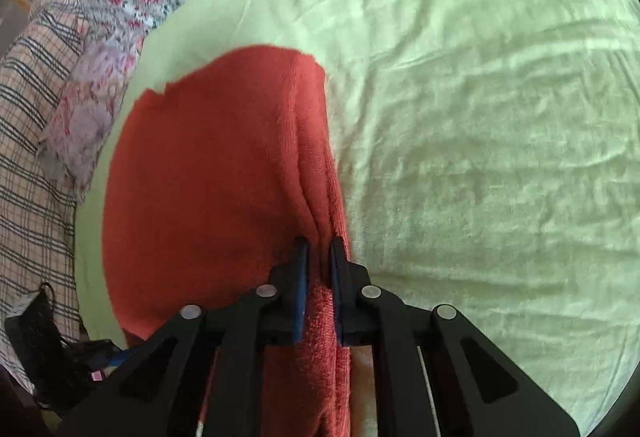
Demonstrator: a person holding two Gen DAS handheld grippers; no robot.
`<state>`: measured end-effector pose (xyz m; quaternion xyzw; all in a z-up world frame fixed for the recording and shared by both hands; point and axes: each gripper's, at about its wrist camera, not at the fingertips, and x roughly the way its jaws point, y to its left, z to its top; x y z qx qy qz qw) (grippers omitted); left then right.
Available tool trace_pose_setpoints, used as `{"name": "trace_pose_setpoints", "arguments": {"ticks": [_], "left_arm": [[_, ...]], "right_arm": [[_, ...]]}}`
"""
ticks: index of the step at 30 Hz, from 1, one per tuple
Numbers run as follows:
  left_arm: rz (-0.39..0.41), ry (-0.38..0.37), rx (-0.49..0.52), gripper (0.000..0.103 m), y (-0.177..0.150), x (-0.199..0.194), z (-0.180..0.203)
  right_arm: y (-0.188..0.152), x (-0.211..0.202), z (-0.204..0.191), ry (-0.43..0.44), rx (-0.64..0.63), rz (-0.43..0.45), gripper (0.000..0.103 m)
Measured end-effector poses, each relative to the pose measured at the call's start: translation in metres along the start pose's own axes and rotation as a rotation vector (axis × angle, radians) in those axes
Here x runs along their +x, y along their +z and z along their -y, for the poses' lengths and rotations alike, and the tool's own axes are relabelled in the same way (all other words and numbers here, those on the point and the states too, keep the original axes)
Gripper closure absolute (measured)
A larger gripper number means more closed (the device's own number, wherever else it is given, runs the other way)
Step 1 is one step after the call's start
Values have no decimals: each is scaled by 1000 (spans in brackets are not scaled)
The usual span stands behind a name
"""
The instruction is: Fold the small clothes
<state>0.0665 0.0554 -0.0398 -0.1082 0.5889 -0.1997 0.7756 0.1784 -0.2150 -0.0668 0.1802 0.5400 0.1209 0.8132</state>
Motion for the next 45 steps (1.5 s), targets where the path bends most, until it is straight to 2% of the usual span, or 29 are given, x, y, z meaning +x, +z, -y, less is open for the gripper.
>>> {"name": "trace_pose_setpoints", "arguments": {"ticks": [3,5,7,9,10,11,12,14,19,25,29,31,33,35,37,40,45], "left_arm": [[1,1,-12,79,-2,-3,-1],[-1,8,-8,77,-2,-7,-4],[0,11,-4,75,-1,-5,-2],[-2,16,6,74,0,-5,0],[-3,19,14,74,-1,-5,1],[-6,23,21,73,0,-4,3],[-7,29,36,73,0,-3,5],[-8,45,69,72,-2,-2,9],[-14,53,120,63,-11,-7,15],[-10,91,144,57,-29,-22,17],[47,108,134,43,-42,-48,19],[70,130,133,40,-45,-59,18],[95,158,134,34,-48,-70,20],[119,208,135,29,-52,-80,22],[136,256,126,23,-55,-86,26],[158,298,111,20,-62,-91,32],[162,369,99,20,-80,-88,41]], "right_arm": [[-5,-33,-9,-4,1,53,88],[-15,-54,-22,44,-17,86,87],[-31,-65,-38,82,-79,75,87],[-50,-59,-48,40,-151,15,87],[-60,-50,-47,-17,-173,-23,88],[-70,-36,-40,-91,-184,-62,94],[-75,-28,-33,-98,-170,-78,96],[-79,-26,-24,-65,-130,-43,101],[-74,-33,-31,-104,-92,-51,101],[-90,-60,-25,-128,21,-36,97],[-102,-76,-32,-178,21,-38,95],[-110,-85,-30,-160,41,-40,95],[-119,-95,-26,-132,43,-36,92],[-125,-99,-28,-118,32,-30,75],[-133,-101,-32,-95,20,-25,67],[-145,-105,-35,-82,-1,-23,66],[-163,-112,-36,-52,-47,-33,53]]}}
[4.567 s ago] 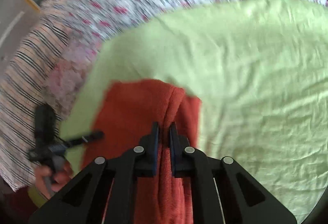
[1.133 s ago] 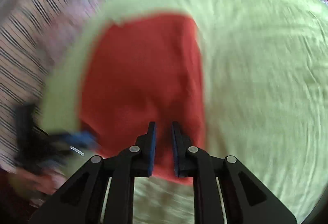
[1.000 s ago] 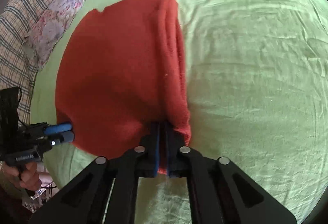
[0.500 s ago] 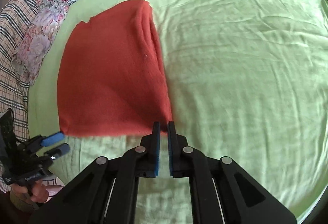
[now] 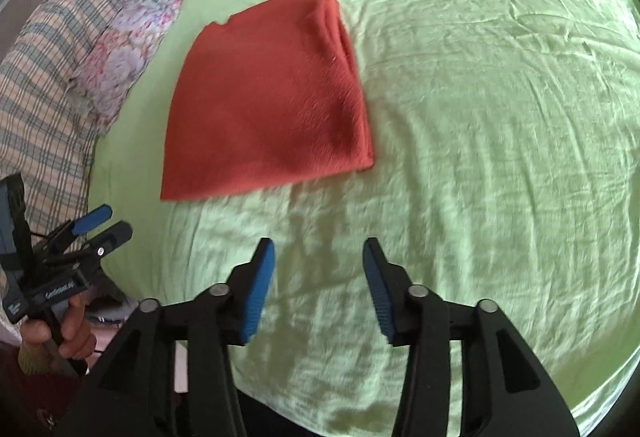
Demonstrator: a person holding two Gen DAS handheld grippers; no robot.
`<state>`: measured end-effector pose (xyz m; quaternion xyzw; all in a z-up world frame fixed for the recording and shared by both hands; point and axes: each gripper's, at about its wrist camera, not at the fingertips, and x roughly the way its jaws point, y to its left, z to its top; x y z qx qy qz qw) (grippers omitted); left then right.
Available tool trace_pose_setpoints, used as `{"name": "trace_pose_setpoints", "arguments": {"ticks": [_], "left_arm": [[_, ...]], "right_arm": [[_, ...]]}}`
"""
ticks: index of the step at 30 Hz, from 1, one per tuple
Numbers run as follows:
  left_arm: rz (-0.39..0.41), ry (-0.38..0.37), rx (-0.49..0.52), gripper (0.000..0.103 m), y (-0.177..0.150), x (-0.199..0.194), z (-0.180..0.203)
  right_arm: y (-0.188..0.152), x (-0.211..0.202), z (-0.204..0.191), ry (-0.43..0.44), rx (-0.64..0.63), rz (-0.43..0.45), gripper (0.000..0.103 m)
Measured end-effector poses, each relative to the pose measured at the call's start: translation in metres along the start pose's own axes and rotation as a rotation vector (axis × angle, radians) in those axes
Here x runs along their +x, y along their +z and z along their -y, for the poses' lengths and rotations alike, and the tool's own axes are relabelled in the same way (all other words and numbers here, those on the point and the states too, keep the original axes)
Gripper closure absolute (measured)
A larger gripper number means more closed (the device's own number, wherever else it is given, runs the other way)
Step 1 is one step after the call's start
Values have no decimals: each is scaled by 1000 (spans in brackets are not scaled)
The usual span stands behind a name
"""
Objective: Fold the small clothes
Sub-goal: 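Open both grippers and lift them away from the folded sweater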
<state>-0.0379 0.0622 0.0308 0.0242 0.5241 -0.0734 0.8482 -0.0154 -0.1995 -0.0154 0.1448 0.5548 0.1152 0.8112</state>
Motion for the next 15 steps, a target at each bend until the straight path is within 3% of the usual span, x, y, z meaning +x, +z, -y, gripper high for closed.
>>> {"name": "trace_pose_setpoints", "arguments": {"ticks": [5,15], "left_arm": [[-22,46,-1,20,-17,-1,15],[-9,97,5,19,-21,-13,11]], "right_arm": [[-13,-16,2,8,-39,26,37],[-24,-14,12,21,-46,-17,30]]}}
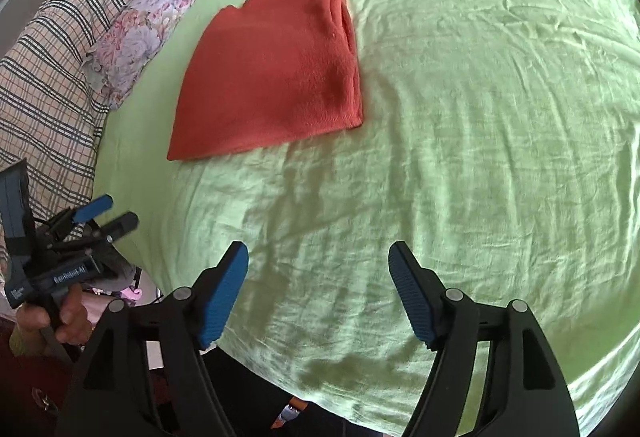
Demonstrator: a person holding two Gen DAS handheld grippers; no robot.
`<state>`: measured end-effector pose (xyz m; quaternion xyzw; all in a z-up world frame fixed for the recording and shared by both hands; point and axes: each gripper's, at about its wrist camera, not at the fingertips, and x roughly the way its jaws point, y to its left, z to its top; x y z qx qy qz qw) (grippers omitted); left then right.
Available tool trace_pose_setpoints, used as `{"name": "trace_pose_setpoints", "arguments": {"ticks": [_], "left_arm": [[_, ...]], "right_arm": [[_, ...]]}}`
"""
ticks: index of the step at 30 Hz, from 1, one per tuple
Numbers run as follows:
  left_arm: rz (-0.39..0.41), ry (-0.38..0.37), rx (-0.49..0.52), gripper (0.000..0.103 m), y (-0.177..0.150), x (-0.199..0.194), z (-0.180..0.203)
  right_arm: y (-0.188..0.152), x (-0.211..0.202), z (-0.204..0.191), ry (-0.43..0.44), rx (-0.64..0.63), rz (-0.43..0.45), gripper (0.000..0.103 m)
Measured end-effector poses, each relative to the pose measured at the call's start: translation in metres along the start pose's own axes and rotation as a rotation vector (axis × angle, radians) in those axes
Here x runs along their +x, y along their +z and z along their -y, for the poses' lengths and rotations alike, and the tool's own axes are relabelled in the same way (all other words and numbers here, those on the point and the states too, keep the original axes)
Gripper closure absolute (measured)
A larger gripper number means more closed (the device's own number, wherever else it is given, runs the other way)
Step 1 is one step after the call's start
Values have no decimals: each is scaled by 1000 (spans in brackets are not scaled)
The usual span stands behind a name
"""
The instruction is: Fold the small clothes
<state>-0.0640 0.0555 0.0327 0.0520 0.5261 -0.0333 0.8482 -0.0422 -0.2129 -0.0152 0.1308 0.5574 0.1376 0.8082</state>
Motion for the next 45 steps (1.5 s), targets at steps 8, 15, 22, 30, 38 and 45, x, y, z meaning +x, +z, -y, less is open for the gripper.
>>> {"name": "trace_pose_setpoints", "arguments": {"ticks": [8,15,22,30,38,45], "left_arm": [[30,34,-31,15,25,2,-21],[25,48,-31,14,38,11,-23],[17,71,-30,13,37,16,-22],[35,90,-53,13,46,16,-29],[52,66,-70,13,55,20,-33],[24,18,-97,13,57,32,-34]], "right_arm": [[26,-2,-7,1,-21,30,28],[52,-1,-24,8,-70,60,21],[55,8,-24,-1,-78,29,19],[63,11,-25,5,-69,27,19],[73,14,-32,2,-81,55,18],[85,22,-38,-1,-98,84,17]]}}
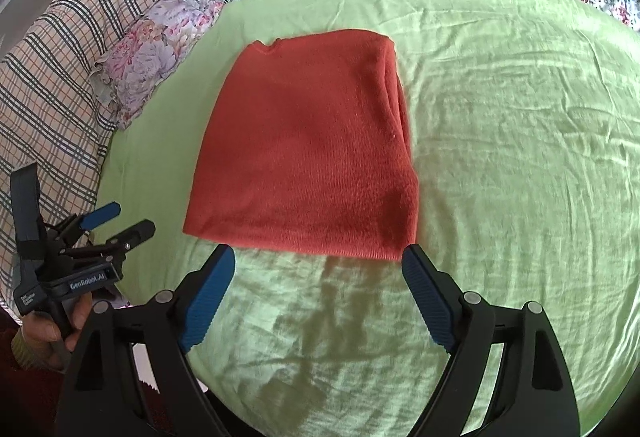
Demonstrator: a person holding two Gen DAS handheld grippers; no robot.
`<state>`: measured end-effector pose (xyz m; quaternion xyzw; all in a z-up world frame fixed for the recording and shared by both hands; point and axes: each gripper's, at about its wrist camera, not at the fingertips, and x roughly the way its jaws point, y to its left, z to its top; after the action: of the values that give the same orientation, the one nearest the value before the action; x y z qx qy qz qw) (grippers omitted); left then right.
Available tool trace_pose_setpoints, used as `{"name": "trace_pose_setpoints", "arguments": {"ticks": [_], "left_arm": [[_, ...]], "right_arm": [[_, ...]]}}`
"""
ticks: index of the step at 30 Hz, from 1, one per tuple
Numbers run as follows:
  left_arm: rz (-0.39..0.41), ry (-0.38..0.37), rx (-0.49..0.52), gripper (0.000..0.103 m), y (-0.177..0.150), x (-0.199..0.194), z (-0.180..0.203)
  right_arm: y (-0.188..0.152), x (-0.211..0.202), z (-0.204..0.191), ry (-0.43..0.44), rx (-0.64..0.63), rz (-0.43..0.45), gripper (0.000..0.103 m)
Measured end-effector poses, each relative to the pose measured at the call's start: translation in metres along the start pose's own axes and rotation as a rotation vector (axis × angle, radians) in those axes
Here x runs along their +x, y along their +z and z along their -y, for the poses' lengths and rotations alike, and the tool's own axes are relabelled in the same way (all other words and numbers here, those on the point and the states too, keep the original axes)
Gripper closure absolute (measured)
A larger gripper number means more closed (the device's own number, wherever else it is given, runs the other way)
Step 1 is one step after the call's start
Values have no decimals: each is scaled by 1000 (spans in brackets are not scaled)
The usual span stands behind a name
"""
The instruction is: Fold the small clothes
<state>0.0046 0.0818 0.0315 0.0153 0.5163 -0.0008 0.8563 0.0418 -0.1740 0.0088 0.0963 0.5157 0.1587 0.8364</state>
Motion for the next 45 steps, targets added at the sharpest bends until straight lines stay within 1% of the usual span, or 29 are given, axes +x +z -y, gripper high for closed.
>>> {"name": "trace_pose_setpoints", "arguments": {"ticks": [8,12,18,22,31,39,42,45], "left_arm": [[12,-27,-13,13,25,4,1],[0,6,3,13,35,8,7],[-22,18,17,13,44,17,14],[-24,58,42,13,48,21,18],[-11,51,55,13,57,24,24],[-41,-9,28,12,68,37,18],[-52,-46,-20,12,80,48,8],[-75,-102,-68,12,96,64,0]], "right_arm": [[21,11,3,-8,-2,16,17],[32,14,6,-6,2,24,17],[41,20,5,-5,-4,17,16],[41,23,3,-5,-11,9,16],[42,26,1,-6,-8,7,15],[54,31,0,-2,-23,25,15],[64,35,6,-11,-13,46,15],[77,42,20,0,34,63,15]]}}
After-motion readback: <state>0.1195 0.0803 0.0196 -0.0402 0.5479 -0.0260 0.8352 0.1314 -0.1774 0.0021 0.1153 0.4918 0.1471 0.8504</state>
